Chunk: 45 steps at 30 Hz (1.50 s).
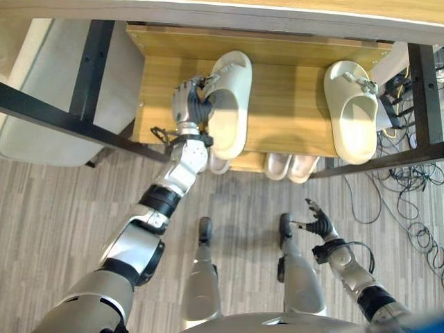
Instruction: Arrange the slippers neatly on the shoe rack.
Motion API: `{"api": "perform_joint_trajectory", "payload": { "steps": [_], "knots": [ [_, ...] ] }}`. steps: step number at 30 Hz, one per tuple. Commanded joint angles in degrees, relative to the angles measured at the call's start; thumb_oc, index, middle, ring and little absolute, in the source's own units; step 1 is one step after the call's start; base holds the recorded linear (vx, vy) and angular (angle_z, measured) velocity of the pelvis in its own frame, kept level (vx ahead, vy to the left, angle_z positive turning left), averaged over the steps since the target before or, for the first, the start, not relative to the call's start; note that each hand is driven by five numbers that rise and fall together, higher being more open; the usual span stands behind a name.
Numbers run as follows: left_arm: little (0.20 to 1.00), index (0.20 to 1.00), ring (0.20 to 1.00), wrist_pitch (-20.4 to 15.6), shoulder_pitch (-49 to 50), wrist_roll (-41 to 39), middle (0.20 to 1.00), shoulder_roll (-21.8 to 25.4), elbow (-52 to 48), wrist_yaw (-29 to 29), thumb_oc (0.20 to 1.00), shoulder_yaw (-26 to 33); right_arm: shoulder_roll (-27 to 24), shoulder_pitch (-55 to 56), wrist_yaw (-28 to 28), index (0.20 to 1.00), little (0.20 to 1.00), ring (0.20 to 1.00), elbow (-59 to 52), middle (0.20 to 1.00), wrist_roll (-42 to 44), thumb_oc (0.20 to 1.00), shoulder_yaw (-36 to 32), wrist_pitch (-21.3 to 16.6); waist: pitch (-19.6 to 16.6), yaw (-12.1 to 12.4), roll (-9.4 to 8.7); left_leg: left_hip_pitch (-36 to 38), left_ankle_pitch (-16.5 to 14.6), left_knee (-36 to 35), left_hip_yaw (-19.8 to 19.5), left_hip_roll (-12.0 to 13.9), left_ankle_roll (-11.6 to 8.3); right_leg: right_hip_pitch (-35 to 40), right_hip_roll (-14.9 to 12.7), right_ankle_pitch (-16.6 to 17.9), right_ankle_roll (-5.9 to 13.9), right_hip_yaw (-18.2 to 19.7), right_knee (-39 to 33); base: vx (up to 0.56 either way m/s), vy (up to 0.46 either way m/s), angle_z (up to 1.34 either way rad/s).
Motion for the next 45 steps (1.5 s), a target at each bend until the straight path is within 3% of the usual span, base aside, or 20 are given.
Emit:
{"api": "perform_joint_trajectory", "payload": {
  "steps": [1,15,28,45],
  "knots": [
    [0.2,0.2,0.2,0.3,-5.6,-0.9,0.2,-4.1,9.6,-0.1,0.2,-3.0,-2.3,-1.3,-1.0,1.0,1.0,1.0,-2.3,1.0,1.0,1.0,1.8,-1.4,-0.6,-2.3,1.15,-2.1,1.6,0.0,2.2,4.1,-0.96,-4.4,-5.7,-3.7,5.37,-0.3,10.2,0.01,-0.048,-0.02],
    [0.2,0.2,0.2,1.4,-19.0,-4.8,0.2,-7.7,22.7,0.5,0.2,-5.5,-3.3,-2.3,-0.7,1.0,1.0,1.0,-2.3,1.0,1.4,1.0,4.2,-2.8,0.0,-5.4,1.52,-2.1,2.0,0.0,5.2,6.3,-1.62,-9.1,-3.7,-3.6,5.37,2.4,11.9,0.03,-0.048,-0.04],
    [0.2,0.2,0.2,1.9,-16.4,-4.0,0.2,-12.0,23.1,0.8,0.2,-6.0,-4.1,-2.9,-1.6,1.0,1.0,1.0,-4.1,1.0,0.8,1.0,4.1,-3.2,0.8,-5.9,2.58,-1.9,2.5,0.0,6.2,7.3,-1.88,-11.1,-2.5,-4.5,4.61,3.4,12.9,0.0,-0.033,-0.05],
    [0.2,0.2,0.2,0.4,-1.6,-1.4,0.2,-11.1,12.8,-0.5,0.2,-6.8,-2.1,-2.3,-4.3,1.0,1.0,1.0,-3.1,1.0,1.0,1.0,1.2,-3.2,1.5,-3.8,3.48,-1.8,2.6,0.0,4.8,6.9,-1.58,-10.3,-2.8,-5.5,4.02,1.8,14.6,0.0,-0.002,-0.01]
  ]
}}
